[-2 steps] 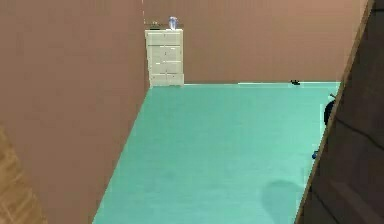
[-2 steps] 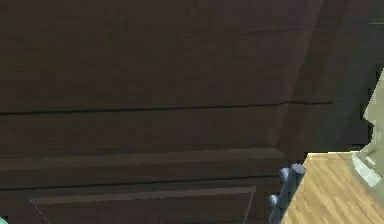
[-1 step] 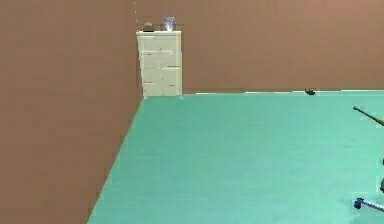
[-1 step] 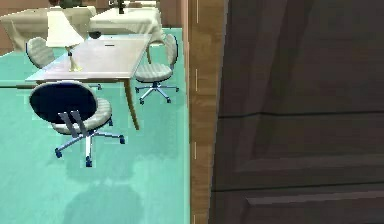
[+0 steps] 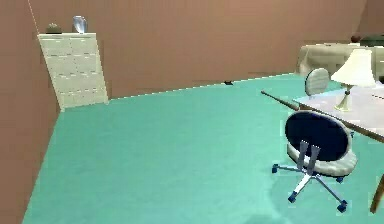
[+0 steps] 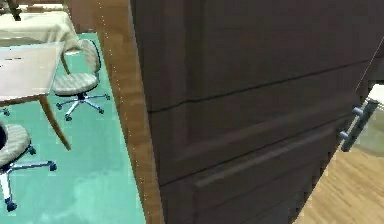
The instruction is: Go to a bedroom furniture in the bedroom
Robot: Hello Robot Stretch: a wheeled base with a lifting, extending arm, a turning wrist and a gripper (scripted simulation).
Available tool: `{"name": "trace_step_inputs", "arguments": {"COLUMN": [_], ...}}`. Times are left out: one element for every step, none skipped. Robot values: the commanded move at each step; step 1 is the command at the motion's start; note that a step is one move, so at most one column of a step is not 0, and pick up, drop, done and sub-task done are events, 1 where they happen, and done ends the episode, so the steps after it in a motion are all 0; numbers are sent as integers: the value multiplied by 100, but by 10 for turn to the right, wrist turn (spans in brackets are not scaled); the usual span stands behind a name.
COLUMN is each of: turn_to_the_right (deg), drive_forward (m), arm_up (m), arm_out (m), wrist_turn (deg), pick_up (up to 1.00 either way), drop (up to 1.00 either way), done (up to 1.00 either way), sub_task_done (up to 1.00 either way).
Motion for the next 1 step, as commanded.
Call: {"name": "trace_step_inputs", "arguments": {"turn_to_the_right": [0], "drive_forward": [10], "arm_up": [0], "arm_out": [0], "wrist_turn": [0], "pick_up": [0], "drop": [0], "done": [0], "sub_task_done": [0]}}
